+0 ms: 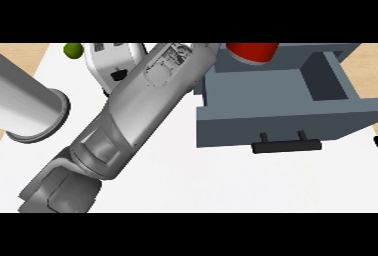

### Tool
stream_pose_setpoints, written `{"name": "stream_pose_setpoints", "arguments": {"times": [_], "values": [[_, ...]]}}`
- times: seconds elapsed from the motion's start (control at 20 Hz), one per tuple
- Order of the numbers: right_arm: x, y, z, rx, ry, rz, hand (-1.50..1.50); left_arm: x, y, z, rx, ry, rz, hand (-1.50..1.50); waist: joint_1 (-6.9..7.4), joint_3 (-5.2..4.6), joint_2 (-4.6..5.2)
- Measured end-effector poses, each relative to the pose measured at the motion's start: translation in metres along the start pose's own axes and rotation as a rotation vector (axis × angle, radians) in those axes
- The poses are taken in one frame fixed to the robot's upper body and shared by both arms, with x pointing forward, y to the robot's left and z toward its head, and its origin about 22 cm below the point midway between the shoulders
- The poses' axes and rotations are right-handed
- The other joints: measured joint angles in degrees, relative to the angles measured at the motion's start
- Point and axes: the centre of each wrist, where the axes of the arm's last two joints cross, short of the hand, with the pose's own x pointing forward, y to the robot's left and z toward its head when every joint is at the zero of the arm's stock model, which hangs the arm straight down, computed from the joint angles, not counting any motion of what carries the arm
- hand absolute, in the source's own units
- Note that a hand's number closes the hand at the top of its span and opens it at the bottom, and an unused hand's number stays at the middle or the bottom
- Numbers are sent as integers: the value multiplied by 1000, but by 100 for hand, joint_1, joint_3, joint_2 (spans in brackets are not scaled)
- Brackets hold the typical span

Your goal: Pick up the can, place it into the drawer and close the drawer

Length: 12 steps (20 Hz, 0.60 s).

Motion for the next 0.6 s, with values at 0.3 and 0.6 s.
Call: {"name": "stream_pose_setpoints", "arguments": {"times": [0.3,0.6], "values": [[-4,0,-12,10,0,3,-150,1,-8,-4,8,25,-28,150,-94,3,28],[-1,7,-22,21,-7,2,-150,-18,-8,-5,25,30,-65,150,-172,4,55]]}}
